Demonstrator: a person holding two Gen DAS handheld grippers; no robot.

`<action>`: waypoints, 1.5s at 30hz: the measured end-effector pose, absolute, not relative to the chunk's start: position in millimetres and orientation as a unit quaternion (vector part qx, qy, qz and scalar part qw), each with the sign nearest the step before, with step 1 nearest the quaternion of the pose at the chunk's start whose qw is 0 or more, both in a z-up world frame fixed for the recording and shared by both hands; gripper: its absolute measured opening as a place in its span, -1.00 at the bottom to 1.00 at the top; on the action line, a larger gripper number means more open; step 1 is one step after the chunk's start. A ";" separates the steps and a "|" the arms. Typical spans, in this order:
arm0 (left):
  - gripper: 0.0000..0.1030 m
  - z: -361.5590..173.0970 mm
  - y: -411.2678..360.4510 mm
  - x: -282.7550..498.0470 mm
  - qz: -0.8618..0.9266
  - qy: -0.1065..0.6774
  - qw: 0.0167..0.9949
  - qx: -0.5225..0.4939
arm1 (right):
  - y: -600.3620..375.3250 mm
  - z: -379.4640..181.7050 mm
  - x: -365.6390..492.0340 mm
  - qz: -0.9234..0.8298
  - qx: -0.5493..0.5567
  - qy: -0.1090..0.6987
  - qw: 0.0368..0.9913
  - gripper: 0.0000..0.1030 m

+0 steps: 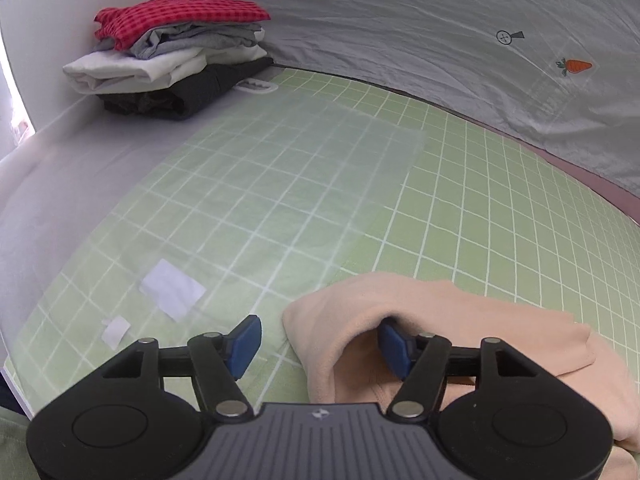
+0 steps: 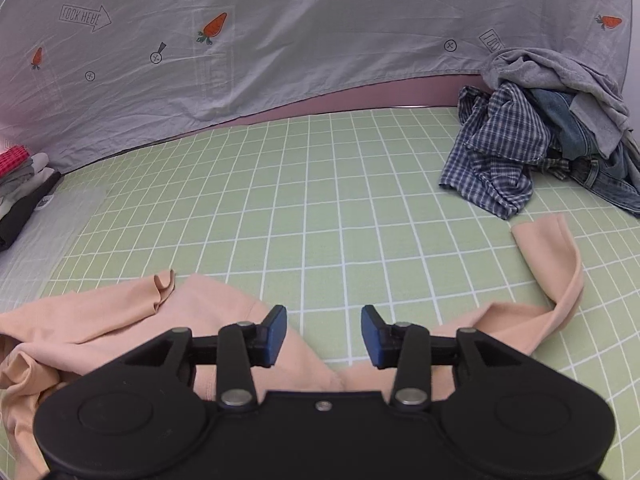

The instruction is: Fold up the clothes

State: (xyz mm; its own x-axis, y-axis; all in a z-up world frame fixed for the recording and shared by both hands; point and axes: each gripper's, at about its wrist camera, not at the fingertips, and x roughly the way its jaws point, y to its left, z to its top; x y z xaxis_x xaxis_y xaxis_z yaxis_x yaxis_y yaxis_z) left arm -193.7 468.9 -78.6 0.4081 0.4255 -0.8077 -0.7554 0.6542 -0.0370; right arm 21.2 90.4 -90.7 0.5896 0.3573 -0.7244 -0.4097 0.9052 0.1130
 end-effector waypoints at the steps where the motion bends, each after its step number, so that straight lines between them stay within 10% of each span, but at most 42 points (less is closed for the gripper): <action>1: 0.36 -78.7 468.5 -189.7 0.363 0.408 0.816 -0.190 | 91.7 -92.4 22.5 0.209 -0.032 0.401 0.892 -0.06; 22: 0.34 -121.2 475.8 -129.7 0.248 0.476 0.830 -0.152 | 149.1 -127.3 52.7 0.237 -0.021 0.460 0.855 0.14; 29: -0.69 -119.9 496.8 -133.9 0.287 0.454 0.819 -0.201 | 181.3 -140.5 73.1 0.276 -0.032 0.477 0.834 0.20; 32: -0.79 -110.6 513.3 -141.6 0.296 0.417 0.822 -0.252 | 190.5 -141.9 76.1 0.296 -0.049 0.475 0.827 -0.03; 34: -0.80 -101.8 525.8 -147.4 0.305 0.386 0.822 -0.285 | 194.5 -141.6 75.7 0.311 -0.069 0.470 0.823 -0.77; 36: -0.80 -91.6 538.9 -156.9 0.315 0.348 0.823 -0.319 | 196.2 -140.6 75.3 0.318 -0.085 0.459 0.825 -0.97; 42: -0.75 -88.6 591.2 -224.9 0.371 0.139 0.746 -0.536 | 177.8 -129.0 83.3 0.272 -0.085 0.424 0.859 -0.98; 45: -0.74 -94.4 601.0 -223.1 0.437 0.204 0.728 -0.487 | 165.6 -126.6 90.5 0.253 -0.073 0.420 0.869 -0.98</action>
State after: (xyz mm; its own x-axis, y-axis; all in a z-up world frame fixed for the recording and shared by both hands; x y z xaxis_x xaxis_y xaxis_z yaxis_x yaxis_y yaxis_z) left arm -223.1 601.0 -94.4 0.5354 0.4372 -0.7227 -0.8349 0.1448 -0.5309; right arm 90.5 165.6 -126.6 0.5197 0.3779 -0.7662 -0.5012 0.8612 0.0849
